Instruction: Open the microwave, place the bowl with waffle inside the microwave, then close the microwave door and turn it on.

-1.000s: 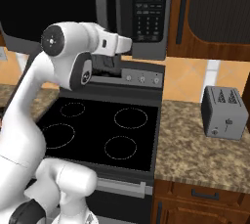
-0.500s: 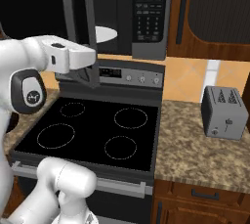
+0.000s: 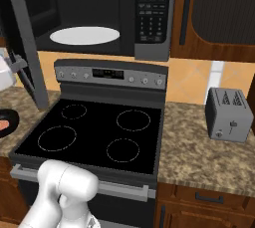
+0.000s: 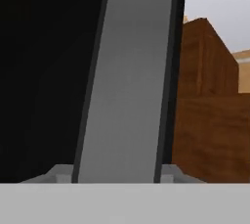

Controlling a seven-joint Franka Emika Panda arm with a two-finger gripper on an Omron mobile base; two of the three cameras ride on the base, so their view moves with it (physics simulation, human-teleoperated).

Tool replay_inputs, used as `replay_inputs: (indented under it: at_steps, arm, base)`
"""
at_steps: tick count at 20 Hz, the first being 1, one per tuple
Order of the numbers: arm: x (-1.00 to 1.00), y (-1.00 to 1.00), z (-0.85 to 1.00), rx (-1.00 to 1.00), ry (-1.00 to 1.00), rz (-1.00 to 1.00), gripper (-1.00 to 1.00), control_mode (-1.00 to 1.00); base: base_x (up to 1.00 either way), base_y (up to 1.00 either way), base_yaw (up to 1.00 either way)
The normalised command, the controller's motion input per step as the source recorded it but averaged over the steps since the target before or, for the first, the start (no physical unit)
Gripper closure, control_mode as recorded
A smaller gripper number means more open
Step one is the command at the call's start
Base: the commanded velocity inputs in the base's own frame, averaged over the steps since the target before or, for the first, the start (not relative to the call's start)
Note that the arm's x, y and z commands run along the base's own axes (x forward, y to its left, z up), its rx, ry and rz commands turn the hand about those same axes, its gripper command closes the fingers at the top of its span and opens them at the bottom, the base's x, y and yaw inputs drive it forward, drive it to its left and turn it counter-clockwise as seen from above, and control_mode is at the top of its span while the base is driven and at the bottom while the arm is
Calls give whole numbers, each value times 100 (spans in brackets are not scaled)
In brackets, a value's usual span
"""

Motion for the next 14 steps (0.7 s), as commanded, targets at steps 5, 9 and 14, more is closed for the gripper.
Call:
replay_inputs:
  at_steps: [5, 9, 14]
  arm:
    - [-63, 87, -30, -20, 4, -26, 100, -100]
    - [2, 35, -31, -3, 1, -17, 100, -100]
    - [10, 5, -44, 0, -11, -8, -100, -100]
  base:
    - [0, 0, 0]
    - [0, 0, 0]
    - [0, 0, 0]
